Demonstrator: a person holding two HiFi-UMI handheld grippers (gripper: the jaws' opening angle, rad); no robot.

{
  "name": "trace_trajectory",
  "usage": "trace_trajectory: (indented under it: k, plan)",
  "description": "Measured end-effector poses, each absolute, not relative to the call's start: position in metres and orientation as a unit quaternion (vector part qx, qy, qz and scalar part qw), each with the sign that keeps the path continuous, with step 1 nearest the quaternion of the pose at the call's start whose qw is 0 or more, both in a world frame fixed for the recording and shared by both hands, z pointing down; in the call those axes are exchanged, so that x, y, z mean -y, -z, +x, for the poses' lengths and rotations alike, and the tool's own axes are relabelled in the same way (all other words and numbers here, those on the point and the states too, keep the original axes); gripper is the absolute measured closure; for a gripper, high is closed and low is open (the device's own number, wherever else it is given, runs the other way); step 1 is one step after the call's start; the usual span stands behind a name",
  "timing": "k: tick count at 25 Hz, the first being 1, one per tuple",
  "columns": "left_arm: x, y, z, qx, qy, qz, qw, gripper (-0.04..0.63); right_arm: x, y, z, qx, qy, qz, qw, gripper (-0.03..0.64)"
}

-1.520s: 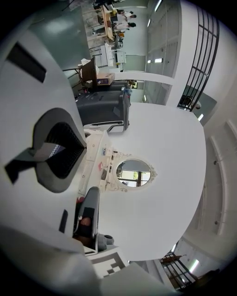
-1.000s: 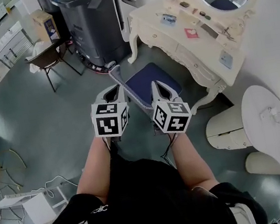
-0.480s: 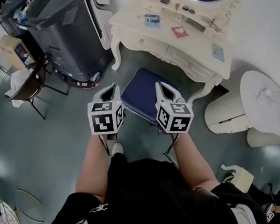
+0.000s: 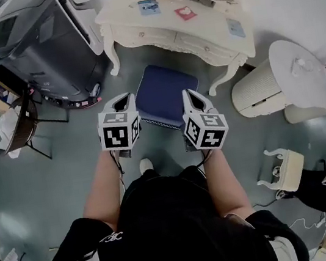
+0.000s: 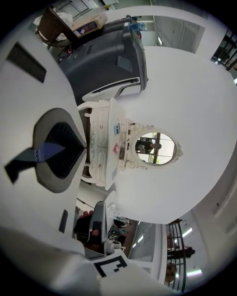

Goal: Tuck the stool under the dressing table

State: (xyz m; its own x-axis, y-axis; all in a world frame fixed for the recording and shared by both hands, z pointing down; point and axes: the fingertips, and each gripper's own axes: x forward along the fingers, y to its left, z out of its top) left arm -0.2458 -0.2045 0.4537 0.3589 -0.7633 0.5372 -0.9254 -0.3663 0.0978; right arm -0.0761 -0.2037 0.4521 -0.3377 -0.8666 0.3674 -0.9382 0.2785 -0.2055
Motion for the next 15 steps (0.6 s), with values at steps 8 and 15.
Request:
trace_trajectory:
  k: [8, 15]
  plan:
    - [0.204, -0.483, -0.225, 0.448, -0.261, 0.839, 0.168, 0.595, 0.172, -0.477, -0.045, 0.785, -0.197, 0.57, 0.143, 0.609]
    - [0.195, -0.524, -0.224, 0.393, -0.325, 0.845, 0.16, 0.595, 0.142, -0.53, -0.032, 0.809, -0.172, 0.505, 0.246, 0.595]
